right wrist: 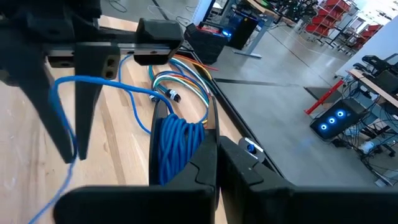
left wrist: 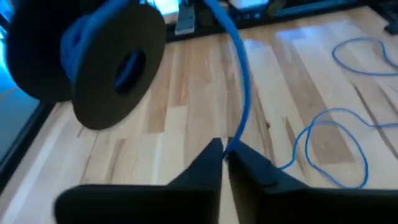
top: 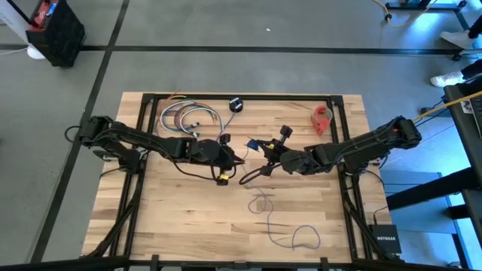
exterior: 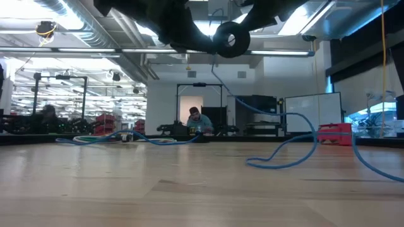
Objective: Coil cords
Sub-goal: Coil the blue wire onto the black spool
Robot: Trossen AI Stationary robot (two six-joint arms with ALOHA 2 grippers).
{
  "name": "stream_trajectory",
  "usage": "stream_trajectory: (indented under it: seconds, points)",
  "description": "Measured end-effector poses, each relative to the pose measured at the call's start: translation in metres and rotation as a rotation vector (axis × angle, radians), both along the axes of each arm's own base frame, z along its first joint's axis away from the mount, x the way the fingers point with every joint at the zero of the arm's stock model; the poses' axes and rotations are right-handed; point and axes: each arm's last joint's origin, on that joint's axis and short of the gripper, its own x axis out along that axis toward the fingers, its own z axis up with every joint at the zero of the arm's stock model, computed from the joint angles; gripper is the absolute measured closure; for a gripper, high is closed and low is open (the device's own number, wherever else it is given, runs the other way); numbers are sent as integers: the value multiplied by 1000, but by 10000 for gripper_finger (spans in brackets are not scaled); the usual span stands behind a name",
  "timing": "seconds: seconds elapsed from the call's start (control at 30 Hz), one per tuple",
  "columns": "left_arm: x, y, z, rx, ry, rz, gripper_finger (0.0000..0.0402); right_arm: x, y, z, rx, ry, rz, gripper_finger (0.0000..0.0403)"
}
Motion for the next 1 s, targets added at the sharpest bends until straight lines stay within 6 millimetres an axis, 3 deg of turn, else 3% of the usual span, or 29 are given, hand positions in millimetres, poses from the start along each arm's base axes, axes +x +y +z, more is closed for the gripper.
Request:
stream_trajectory:
  seconds: [0.4, 0.6, 0.87, 1.0]
  points:
    - [8, -14, 15, -44, -195, -35, 394, 17, 3, 1, 12, -134, 8, 395]
    - [18, -15, 4, -50, -204, -17, 397, 29, 8, 1, -52, -190, 63, 395]
    - [22, -3, -1, -62, -192, 4, 393, 31, 10, 25, -60, -315, 142, 395]
    - [23, -3, -1, -71, -199, 8, 392, 31, 11, 27, -72, -307, 156, 395]
